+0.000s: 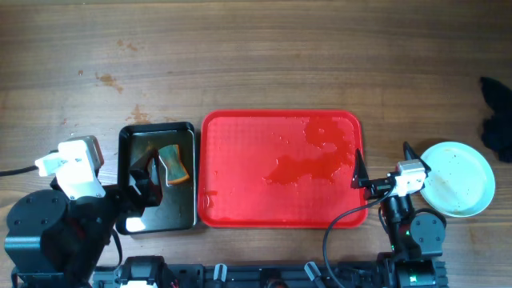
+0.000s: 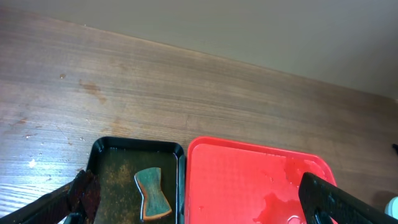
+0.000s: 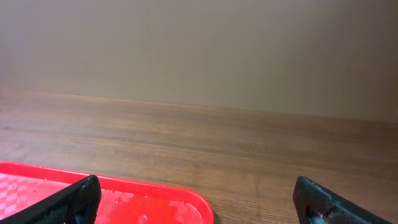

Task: Clean dirty plates on tray and stack at the side

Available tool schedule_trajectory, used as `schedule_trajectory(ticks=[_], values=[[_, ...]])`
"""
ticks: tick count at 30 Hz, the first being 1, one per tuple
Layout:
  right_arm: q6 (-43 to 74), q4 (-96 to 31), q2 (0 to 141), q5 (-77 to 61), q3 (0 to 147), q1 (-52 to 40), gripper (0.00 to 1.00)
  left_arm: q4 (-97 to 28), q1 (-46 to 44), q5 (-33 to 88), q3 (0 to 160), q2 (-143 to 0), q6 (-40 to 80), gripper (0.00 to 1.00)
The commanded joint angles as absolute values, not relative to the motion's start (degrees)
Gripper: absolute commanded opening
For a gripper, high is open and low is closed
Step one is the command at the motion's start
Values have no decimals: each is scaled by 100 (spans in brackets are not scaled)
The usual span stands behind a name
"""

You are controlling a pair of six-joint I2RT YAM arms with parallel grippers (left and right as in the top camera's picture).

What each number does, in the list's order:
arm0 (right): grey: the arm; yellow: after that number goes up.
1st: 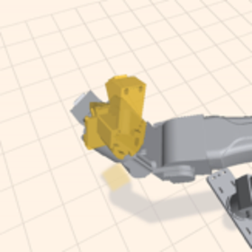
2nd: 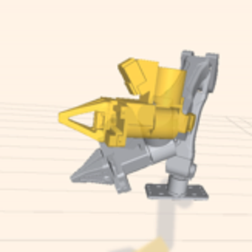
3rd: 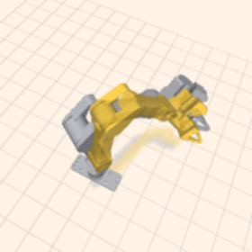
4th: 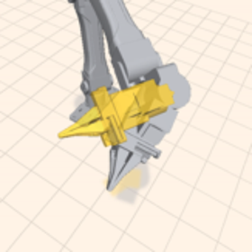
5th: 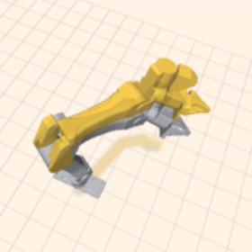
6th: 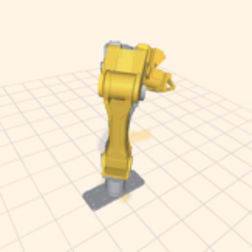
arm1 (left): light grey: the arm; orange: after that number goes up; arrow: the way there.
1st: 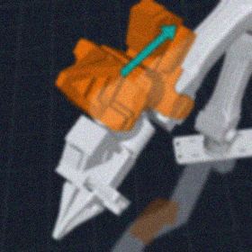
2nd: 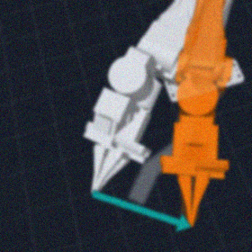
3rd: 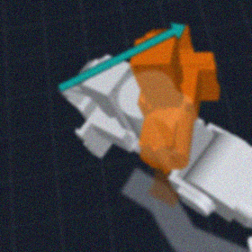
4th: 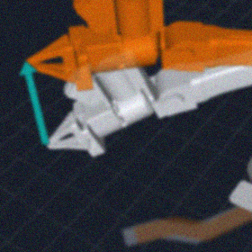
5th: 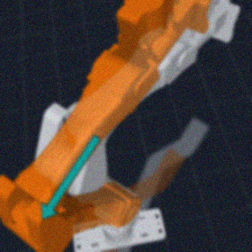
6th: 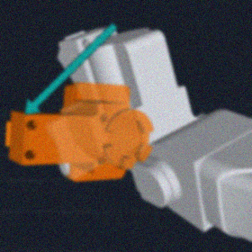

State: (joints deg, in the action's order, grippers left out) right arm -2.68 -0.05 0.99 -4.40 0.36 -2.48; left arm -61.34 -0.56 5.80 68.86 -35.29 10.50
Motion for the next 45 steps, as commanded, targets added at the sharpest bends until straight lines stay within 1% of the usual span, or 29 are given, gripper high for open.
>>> schedule_trajectory(ticks=[1, 4, 8, 11, 13, 18, 25, 32, 39, 45], values=[[-301, 10, 27, -336, 30, -257, 100, -5988, 1, 395, 6938, -3503, 917, 100], [-298, 10, 27, -336, 30, -257, 100, -5371, 187, 399, 6921, -3315, 917, 100], [-301, 10, 27, -336, 30, -257, 100, -4082, 336, 399, 6552, -2818, 915, 100], [-301, 10, 27, -336, 30, -257, 100, -2934, 340, 405, 5782, -2250, 919, 100], [-298, 10, 27, -336, 30, -257, 100, -2447, 340, 493, 5262, -1918, 917, 100], [-301, 10, 27, -336, 30, -257, 100, -1809, 340, 659, 4010, -1258, 919, 100], [-301, 10, 27, -336, 30, -257, 100, -386, 338, 963, 2259, -510, 921, 100], [-298, 10, 27, -336, 30, -257, 100, -259, 338, 1004, 1728, -30, 919, 100], [-298, 10, 27, -336, 30, -257, 100, -167, 338, 1000, 1667, -19, 919, 100], [-301, 10, 27, -336, 30, -257, 100, -167, 156, 1050, 941, -19, 939, 100]])
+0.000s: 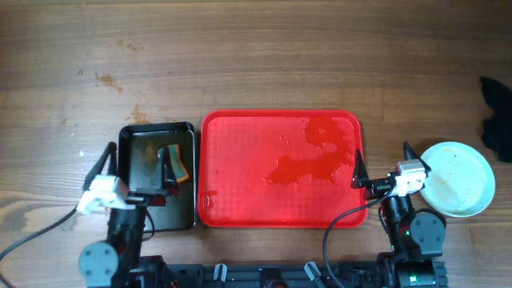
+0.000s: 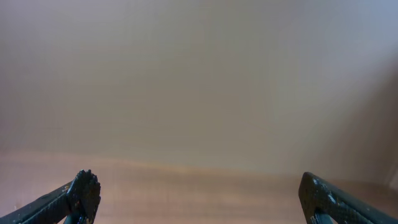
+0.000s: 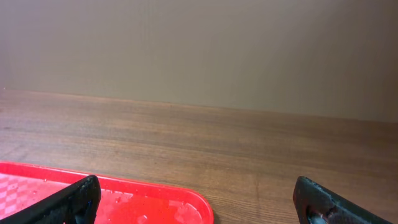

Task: Clean dirty plates on tray and stack at the side

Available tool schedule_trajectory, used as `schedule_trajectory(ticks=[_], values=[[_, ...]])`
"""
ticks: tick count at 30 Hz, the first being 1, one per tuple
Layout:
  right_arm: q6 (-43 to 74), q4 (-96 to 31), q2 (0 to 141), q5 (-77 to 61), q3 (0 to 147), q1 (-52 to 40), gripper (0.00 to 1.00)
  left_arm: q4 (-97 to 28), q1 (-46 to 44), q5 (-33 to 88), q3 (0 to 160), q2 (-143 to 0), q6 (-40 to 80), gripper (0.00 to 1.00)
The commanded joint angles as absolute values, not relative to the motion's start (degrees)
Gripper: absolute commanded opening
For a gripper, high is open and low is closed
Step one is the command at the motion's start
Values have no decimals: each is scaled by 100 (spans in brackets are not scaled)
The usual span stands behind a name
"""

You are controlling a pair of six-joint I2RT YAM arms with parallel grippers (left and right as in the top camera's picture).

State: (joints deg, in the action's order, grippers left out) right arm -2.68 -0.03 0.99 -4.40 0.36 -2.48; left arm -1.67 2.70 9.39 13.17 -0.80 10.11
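Note:
The red tray (image 1: 240,144) lies mid-table with wet patches on its right half and no plate on it. One pale plate (image 1: 458,178) rests on the table right of the tray, with faint specks on it. An orange and green sponge (image 1: 178,164) lies in the black tray (image 1: 156,126) on the left. My left gripper (image 1: 134,164) is open over the black tray's near part, holding nothing; its own view shows only blurred wall and table between the fingers (image 2: 81,196). My right gripper (image 1: 382,160) is open and empty between the red tray (image 3: 137,202) and the plate.
A dark bundle (image 1: 496,112) lies at the table's right edge behind the plate. Bare wood with a few stains fills the far half of the table. Both arm bases stand at the near edge.
My left arm has drawn back and folded low at the near edge, and its camera now faces the wall instead of looking down on the trays. The right arm, plate, sponge and trays have not moved.

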Motion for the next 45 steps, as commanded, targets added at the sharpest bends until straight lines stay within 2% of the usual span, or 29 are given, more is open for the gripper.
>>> schedule_trajectory(ticks=[1, 5, 15, 19, 26, 45], values=[[-298, 10, 27, -336, 30, -257, 100, -165, 132, 1050, 829, -19, 939, 100], [-298, 10, 27, -336, 30, -257, 100, -38, 93, 1046, 585, -19, 939, 100], [-301, 10, 27, -336, 30, -257, 100, 1361, -102, 1048, 32, -19, 939, 100], [-301, 10, 27, -336, 30, -257, 100, 1181, -113, 1044, 32, -19, 937, 100], [-301, 10, 27, -336, 30, -257, 100, -364, -113, 1039, 32, -19, 939, 100], [-301, 10, 27, -336, 30, -257, 100, -351, -113, 1046, 32, -27, 939, 100]])
